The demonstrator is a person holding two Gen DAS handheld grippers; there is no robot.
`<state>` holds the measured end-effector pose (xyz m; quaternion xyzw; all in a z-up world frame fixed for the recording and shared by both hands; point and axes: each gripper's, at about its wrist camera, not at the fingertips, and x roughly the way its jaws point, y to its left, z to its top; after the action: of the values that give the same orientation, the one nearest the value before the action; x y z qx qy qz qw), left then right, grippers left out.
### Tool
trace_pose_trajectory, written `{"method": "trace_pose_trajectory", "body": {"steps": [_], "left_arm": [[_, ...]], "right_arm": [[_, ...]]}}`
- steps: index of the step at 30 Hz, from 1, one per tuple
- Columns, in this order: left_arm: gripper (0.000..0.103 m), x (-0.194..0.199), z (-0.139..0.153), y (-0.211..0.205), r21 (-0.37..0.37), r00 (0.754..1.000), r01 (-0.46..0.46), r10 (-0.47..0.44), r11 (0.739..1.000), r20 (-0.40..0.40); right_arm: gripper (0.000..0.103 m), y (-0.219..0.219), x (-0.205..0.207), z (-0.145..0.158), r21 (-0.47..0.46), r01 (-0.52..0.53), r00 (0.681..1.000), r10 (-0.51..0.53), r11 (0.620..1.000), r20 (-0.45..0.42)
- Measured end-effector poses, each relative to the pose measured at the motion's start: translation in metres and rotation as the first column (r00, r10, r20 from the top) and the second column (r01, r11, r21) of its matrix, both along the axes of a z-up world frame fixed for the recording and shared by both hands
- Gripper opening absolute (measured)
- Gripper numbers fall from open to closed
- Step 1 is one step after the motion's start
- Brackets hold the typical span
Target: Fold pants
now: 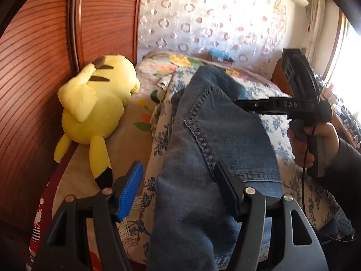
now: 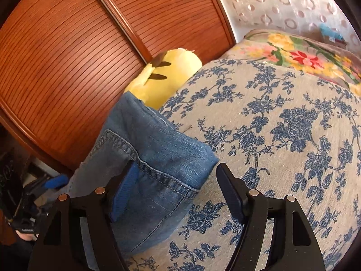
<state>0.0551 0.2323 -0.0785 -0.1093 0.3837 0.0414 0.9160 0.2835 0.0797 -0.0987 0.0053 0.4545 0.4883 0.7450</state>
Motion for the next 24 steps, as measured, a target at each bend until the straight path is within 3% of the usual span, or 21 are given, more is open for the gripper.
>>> {"method": "trace_pose_trajectory", "body": {"steps": [8,10,13,15,18,21,24], "left_arm": [[0.065,0.004,-0.020,0.006,-0.078,1.000,0.010,-0.012,0.997,-0.028],[0.051,0.003,-0.021,0.007,-0.118,0.999,0.029,-0.032,0.993,-0.021],[0.044,0.002,-0.021,0.004,-0.127,0.999,0.046,-0.047,0.991,-0.012],[0.037,0.001,-0.019,0.001,-0.130,0.998,0.059,-0.061,0.990,-0.007],[0.016,0.000,-0.015,-0.003,-0.116,0.997,0.073,-0.073,0.991,0.002],[0.008,0.000,-0.010,-0.004,-0.115,0.997,0.081,-0.080,0.990,0.011],[0.007,-0.003,-0.003,-0.002,-0.103,0.997,0.072,-0.069,0.992,0.032]], "right_arm": [[0.071,0.006,-0.003,-0.005,0.001,-0.024,1.000,0.024,1.000,0.002],[0.064,0.006,-0.001,-0.007,0.020,-0.037,0.999,0.038,0.999,-0.035],[0.060,0.006,0.000,-0.007,0.025,-0.049,0.998,0.050,0.999,-0.045],[0.049,0.007,-0.003,-0.004,0.022,-0.064,0.997,0.065,0.998,-0.031],[0.033,0.007,-0.010,0.006,0.024,-0.078,0.997,0.078,0.997,0.016],[0.025,0.008,-0.022,0.024,0.045,-0.089,0.991,0.084,0.995,0.100],[0.022,0.011,-0.031,0.044,0.079,-0.111,0.984,0.098,0.991,0.146]]}}
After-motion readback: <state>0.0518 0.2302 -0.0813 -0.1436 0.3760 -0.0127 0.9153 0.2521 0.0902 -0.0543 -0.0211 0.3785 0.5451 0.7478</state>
